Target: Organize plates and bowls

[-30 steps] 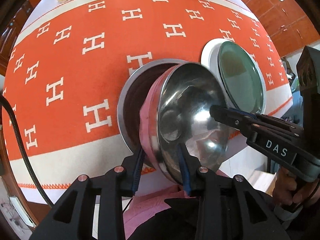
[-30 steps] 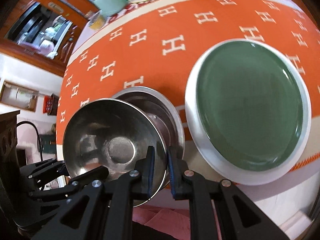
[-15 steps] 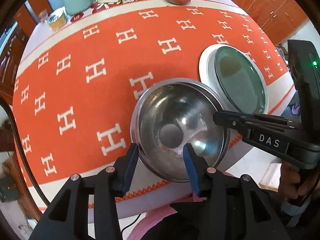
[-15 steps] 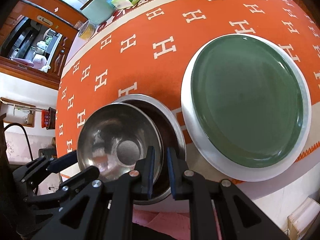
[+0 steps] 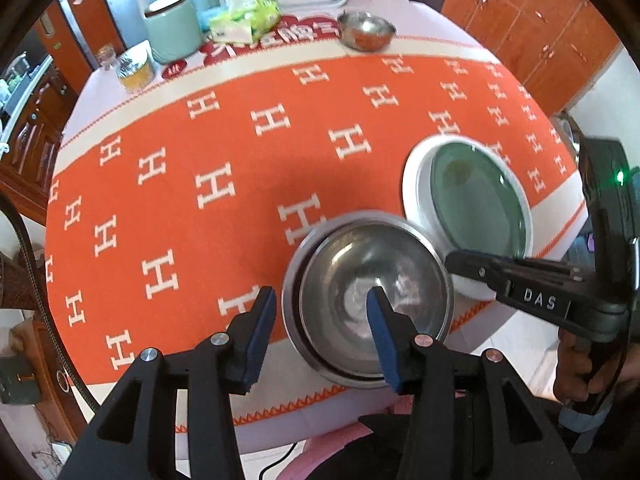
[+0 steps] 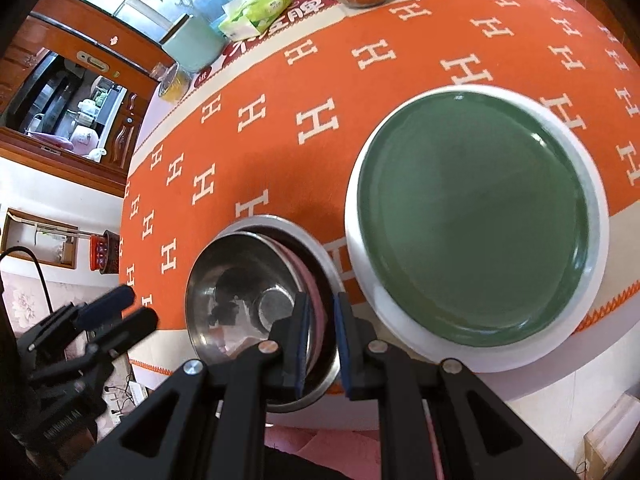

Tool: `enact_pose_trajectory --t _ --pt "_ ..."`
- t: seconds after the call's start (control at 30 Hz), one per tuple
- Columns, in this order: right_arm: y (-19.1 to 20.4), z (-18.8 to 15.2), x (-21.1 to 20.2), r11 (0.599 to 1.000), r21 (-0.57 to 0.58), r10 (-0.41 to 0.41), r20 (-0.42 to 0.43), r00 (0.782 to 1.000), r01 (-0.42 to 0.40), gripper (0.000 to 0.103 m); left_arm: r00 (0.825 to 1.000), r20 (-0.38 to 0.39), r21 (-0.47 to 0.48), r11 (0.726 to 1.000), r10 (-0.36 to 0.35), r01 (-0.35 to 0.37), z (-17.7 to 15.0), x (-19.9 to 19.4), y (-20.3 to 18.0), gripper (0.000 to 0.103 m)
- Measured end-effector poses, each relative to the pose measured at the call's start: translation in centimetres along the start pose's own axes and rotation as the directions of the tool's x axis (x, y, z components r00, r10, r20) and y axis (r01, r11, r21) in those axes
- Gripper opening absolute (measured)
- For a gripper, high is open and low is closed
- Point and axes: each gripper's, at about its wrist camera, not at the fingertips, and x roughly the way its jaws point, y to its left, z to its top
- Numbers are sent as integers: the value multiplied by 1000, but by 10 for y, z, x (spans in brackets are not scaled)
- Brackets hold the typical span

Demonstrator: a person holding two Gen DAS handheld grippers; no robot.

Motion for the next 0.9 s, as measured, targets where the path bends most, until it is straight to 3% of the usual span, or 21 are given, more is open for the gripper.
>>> enact_pose_trajectory --t 0.3,0.43,0.9 --pt "-17 15 -36 994 -101 -42 97 994 52 13 994 106 -42 999 20 -15 27 -26 -11 50" --pt "-26 26 -54 985 -155 -59 129 990 79 13 988 142 -34 998 55 -50 41 -36 -24 63" --pt "-92 113 -136 982 -170 -34 251 967 79 13 960 255 -107 990 114 -89 108 -68 -69 77"
